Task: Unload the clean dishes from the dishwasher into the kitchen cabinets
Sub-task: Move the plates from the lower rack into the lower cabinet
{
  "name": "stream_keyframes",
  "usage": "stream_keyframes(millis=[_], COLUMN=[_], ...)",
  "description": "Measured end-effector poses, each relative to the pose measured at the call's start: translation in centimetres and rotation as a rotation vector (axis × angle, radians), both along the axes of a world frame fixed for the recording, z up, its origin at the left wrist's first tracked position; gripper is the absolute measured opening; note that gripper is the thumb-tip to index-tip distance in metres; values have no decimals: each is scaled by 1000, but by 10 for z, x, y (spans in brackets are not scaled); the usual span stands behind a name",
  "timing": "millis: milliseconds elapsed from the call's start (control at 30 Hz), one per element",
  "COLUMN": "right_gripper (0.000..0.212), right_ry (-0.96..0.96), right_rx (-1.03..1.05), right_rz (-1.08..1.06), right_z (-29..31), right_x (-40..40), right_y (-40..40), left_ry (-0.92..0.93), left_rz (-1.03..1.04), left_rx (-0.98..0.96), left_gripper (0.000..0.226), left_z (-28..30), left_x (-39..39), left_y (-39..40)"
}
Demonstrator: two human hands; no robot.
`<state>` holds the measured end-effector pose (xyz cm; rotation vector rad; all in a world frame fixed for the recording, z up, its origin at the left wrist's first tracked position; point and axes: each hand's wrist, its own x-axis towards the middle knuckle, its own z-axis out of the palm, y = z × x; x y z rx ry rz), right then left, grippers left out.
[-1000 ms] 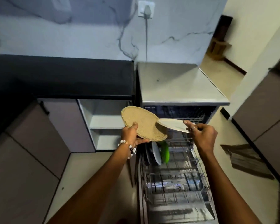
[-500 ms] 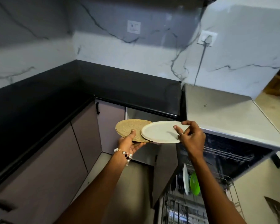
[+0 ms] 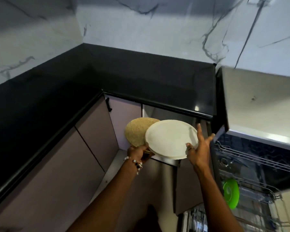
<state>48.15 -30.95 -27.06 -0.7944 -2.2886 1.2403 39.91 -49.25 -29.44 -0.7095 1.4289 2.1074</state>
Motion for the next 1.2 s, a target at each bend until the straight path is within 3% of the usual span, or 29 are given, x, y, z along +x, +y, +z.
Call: stream_keyframes(millis=[167,267,467,667,833,967,1200], right_gripper=[81,74,56,51,48,29,31], right_ry=[-87,-52,151,323,468,569,530], right_rx=[-171,-123,-132,-26,-46,-282,-551], right_rz=[-115,-139,-264,-370,-296,-286,-286], right_z=[-66,-102,-195,-306,-383,-392,-375], right_x=[-51,-85,-153,-223,-256,-271,-306], right_y=[29,44,60,103,140,156,183], left_ry=[-45,-78,106,343,422,477,449], left_rz=[-78,-153,-377,-260,-258,-298,-363], left_rx=[-88,-126,-350,-36,83,181,238], left_gripper=[37,20,39,15,27,36,31], left_z=[-73,-119,-222,-325,-371,-378,-370], left_x=[-65,-99,-173,-249,-304,-331,-362], left_y=[38,54,89,140,180,197,223])
